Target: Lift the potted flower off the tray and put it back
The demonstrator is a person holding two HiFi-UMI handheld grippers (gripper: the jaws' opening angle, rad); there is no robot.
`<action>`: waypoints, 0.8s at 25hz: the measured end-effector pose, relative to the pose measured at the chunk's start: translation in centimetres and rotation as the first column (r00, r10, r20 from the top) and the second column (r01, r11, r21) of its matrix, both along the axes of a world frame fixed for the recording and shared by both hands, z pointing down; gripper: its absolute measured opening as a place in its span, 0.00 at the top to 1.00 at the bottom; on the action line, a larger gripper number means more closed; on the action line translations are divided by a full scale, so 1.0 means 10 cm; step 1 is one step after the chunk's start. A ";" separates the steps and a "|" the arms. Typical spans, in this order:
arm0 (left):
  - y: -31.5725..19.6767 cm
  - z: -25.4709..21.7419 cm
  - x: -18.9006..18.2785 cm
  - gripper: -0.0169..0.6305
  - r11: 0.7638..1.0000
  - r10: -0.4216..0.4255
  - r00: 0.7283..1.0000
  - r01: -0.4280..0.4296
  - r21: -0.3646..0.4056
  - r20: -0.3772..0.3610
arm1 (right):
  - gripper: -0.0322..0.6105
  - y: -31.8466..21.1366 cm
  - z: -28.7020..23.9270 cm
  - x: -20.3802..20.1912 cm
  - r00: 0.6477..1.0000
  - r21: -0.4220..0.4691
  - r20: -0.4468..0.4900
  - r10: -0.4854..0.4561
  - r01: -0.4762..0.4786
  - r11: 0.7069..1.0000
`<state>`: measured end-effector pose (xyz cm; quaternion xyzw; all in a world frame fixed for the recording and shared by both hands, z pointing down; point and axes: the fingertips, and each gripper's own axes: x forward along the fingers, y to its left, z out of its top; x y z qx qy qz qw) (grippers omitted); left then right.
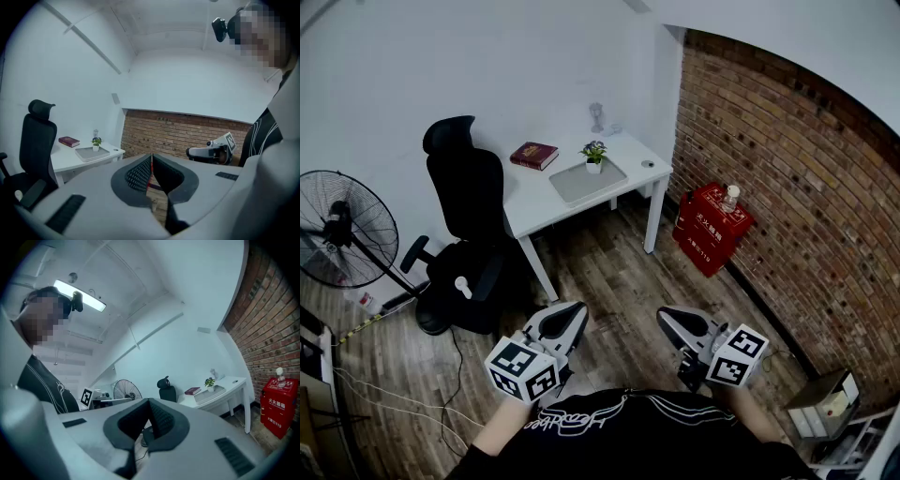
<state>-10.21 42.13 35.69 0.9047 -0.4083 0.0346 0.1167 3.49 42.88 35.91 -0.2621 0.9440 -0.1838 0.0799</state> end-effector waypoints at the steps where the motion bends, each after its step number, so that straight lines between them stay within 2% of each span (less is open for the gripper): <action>1: -0.01 0.00 0.02 0.91 1.000 -0.003 1.000 0.003 -0.003 0.001 | 0.95 0.00 0.00 0.02 1.000 -0.002 0.001 -0.001 0.001 1.000; 7: -0.06 0.16 0.04 0.91 0.997 -0.042 0.999 0.042 -0.065 0.008 | 0.95 0.01 0.13 0.08 0.999 -0.032 -0.050 -0.007 0.005 0.999; 13: -0.17 0.24 0.01 0.91 0.993 -0.109 0.994 0.109 -0.054 0.016 | 0.95 -0.01 0.26 0.22 0.998 -0.045 -0.062 0.007 -0.010 0.999; 14: -0.18 0.25 0.01 0.90 0.992 -0.112 0.994 0.113 -0.055 0.018 | 0.95 -0.01 0.29 0.26 0.998 -0.047 -0.060 0.011 -0.014 0.999; 17: -0.24 0.29 0.03 0.74 0.992 -0.115 0.993 0.116 -0.052 0.018 | 0.95 -0.03 0.36 0.38 0.998 -0.049 -0.058 0.024 -0.027 0.998; 20: -0.30 0.35 0.06 0.69 0.990 -0.134 0.991 0.134 -0.043 0.008 | 0.95 -0.03 0.47 0.50 0.997 -0.064 -0.064 0.038 -0.042 0.997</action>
